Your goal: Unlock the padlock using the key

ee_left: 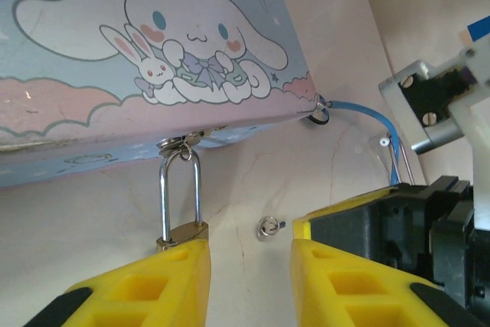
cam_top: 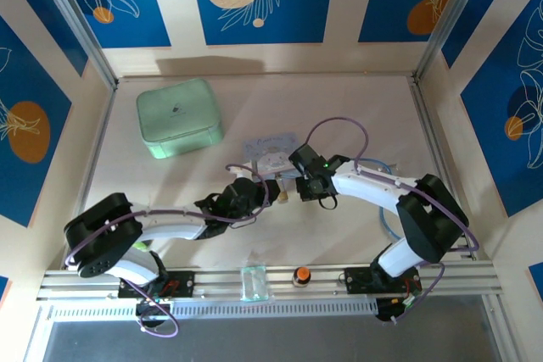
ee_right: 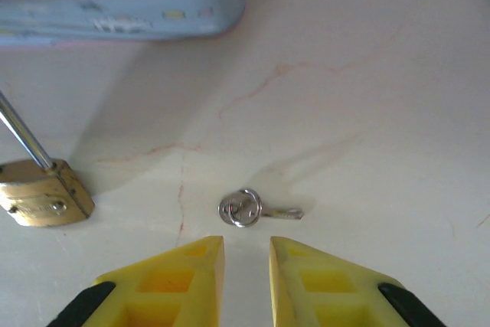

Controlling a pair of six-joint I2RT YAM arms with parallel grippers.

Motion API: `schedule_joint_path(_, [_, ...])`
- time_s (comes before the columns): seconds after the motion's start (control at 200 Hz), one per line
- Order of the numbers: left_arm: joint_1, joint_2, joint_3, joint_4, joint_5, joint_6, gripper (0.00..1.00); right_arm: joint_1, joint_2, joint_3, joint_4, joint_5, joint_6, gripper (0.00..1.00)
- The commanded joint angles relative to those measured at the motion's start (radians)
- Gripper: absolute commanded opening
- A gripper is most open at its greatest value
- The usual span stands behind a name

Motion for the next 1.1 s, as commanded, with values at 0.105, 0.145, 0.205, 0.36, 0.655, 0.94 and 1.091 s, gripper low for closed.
schedule_joint_path(0.105, [-0.012, -0.029, -0.016, 0.012, -0.023, 0.021, 0.33, 0.004, 0.069, 0.049, 0.002, 0.017, -0.067, 0.26])
schedule_joint_path(0.145, [-0.012, -0.029, -0.018, 0.013, -0.023, 0.019, 0.34, 0.007, 0.077, 0.050, 0.015, 0.009, -0.079, 0.29])
schedule_joint_path(0.205, [-0.012, -0.026, -0.021, 0.015, -0.023, 0.017, 0.34, 0.008, 0.091, 0.053, 0.031, -0.001, -0.084, 0.30])
schedule_joint_path(0.36, [-0.012, -0.018, -0.015, 0.027, -0.014, 0.012, 0.34, 0.019, 0.146, 0.068, 0.018, 0.011, -0.071, 0.30])
schedule_joint_path(0.655, [-0.012, -0.025, -0.007, 0.020, -0.019, 0.015, 0.34, 0.092, 0.215, 0.071, -0.059, 0.055, 0.008, 0.27])
schedule_joint_path(0.94, [-0.011, -0.052, -0.006, -0.006, -0.030, 0.033, 0.34, 0.088, 0.128, 0.038, -0.041, 0.055, 0.011, 0.00])
schedule_joint_path(1.091, [-0.011, -0.100, -0.007, -0.051, -0.061, 0.067, 0.34, 0.031, -0.031, -0.021, 0.047, -0.091, -0.012, 0.00])
